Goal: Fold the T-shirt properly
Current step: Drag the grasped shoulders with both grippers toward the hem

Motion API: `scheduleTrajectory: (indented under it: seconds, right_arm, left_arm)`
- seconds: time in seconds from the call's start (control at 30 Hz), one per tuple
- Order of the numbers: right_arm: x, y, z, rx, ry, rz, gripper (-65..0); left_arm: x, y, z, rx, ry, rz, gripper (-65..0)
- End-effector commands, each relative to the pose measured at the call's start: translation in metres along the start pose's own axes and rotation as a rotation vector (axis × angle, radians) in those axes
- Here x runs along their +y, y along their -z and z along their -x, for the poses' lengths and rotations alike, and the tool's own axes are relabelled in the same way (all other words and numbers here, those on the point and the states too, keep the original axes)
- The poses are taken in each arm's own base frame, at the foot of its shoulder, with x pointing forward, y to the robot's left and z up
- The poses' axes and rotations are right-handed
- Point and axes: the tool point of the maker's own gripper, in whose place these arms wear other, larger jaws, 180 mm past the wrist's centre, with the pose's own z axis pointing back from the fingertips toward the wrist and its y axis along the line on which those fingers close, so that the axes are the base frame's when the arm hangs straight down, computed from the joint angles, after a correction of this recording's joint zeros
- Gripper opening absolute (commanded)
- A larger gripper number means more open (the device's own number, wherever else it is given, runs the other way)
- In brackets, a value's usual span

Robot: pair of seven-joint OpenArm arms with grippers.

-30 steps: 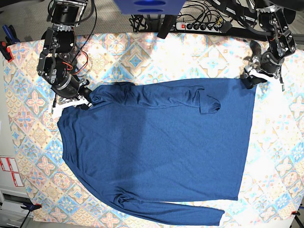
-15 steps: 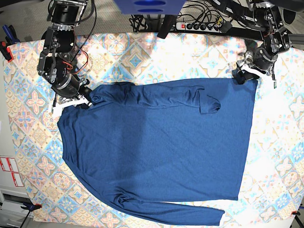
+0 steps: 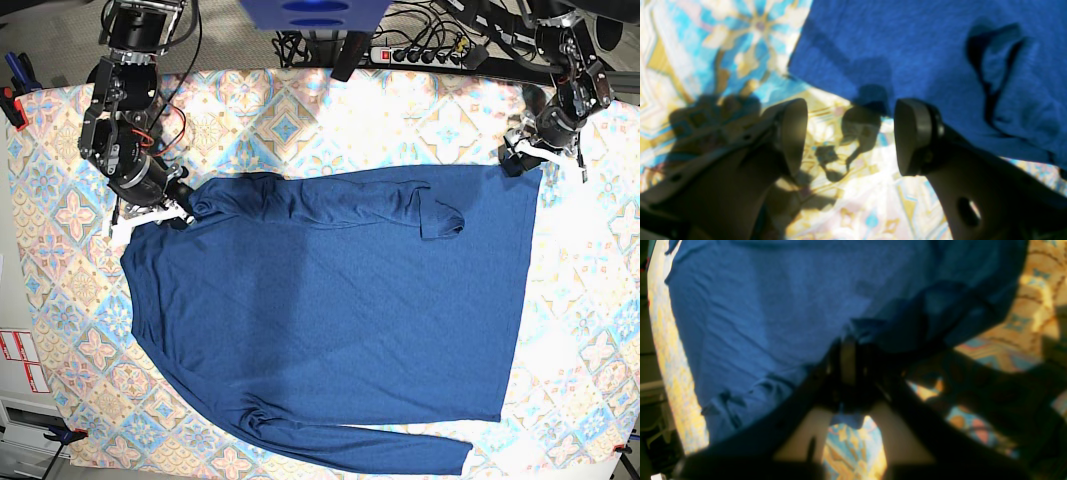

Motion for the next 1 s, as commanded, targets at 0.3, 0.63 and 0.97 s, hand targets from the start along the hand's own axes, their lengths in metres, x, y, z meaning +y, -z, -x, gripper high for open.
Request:
scheduleTrajectory:
  seconds: [0.3, 0.63, 0.97]
  right_arm:
    - [0.008, -0.003, -0.014, -0.04, -0.017, -0.025, -64.8]
    - [0.008, -0.003, -0.014, -0.04, -0.017, -0.025, -64.8]
    - [0.008, -0.003, -0.014, -0.038, -0.018, -0.025, -64.8]
  left_arm:
    - [0.002, 0.021, -0.015, -0.018, -0.069, 0.019, -25.3]
    - [0.0, 0.022, -0.015, -0.016, -0.068, 0.028, -62.8]
    - [-0.016, -0.005, -0.027, -0.071, 0.058, 0.066, -65.0]
